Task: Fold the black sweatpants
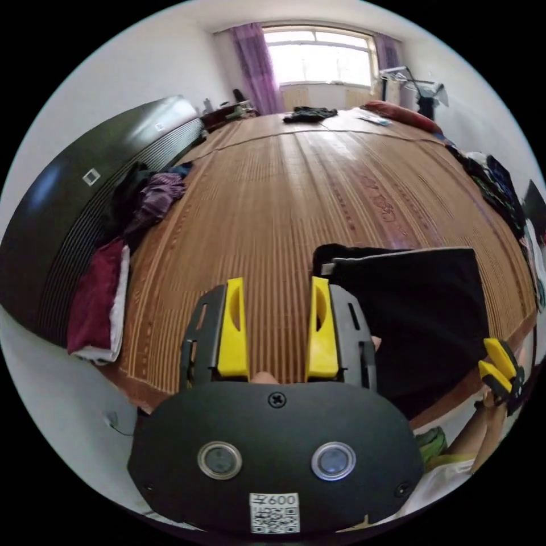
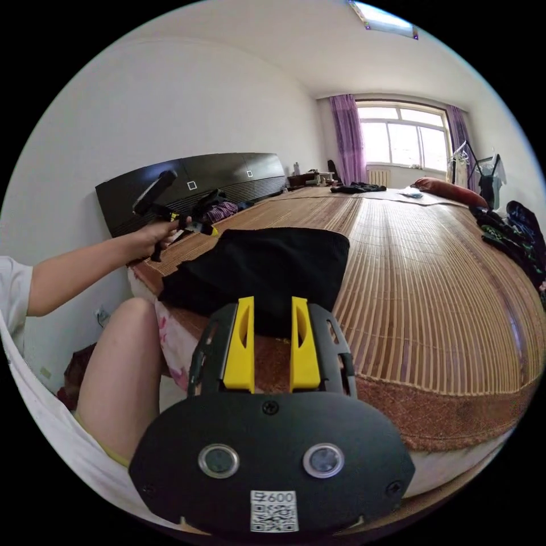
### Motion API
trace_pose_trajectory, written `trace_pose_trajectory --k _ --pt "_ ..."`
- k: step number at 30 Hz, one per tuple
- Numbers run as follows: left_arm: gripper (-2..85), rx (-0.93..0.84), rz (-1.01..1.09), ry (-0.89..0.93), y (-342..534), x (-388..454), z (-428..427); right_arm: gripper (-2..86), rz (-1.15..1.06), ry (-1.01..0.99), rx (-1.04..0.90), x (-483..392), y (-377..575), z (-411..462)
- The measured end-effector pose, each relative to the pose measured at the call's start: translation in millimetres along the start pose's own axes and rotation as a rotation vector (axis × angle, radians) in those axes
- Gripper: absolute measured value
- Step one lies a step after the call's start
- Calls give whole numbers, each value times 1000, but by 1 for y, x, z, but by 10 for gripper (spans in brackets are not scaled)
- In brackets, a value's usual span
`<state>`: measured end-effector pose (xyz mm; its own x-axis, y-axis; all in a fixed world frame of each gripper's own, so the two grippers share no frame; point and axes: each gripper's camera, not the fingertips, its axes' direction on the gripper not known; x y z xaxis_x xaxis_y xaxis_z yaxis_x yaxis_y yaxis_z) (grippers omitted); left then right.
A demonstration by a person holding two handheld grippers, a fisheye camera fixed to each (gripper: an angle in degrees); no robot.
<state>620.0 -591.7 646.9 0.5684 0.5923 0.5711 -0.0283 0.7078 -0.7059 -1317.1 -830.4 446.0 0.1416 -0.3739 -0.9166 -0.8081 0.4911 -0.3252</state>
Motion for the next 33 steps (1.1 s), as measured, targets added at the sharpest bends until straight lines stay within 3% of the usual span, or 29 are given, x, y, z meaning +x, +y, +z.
trace_pose_trajectory --k 3,5,8,12,16,18,21,28,33 --pt "134 52 -74 27 25 -46 -16 50 -48 52 74 0 -13 -30" --pt "114 92 -48 155 45 -52 -29 11 37 25 89 30 -41 -42" --pt "43 147 109 384 64 -16 -42 -4 122 -184 -50 82 -91 -5" --pt "12 151 181 625 85 43 -41 -7 38 -127 -147 87 -140 57" --pt "4 37 285 518 112 81 -1 -8 -147 0 -331 64 -163 132" --pt "3 100 226 560 129 62 6 -8 -199 37 -399 58 -157 159" --pt "2 93 179 606 139 40 14 -8 -172 46 -388 56 -154 169" --pt "2 145 218 491 171 32 5 -8 -155 60 -322 44 -140 164" --pt "3 105 138 590 184 -4 12 -8 -148 102 -224 47 -117 120"
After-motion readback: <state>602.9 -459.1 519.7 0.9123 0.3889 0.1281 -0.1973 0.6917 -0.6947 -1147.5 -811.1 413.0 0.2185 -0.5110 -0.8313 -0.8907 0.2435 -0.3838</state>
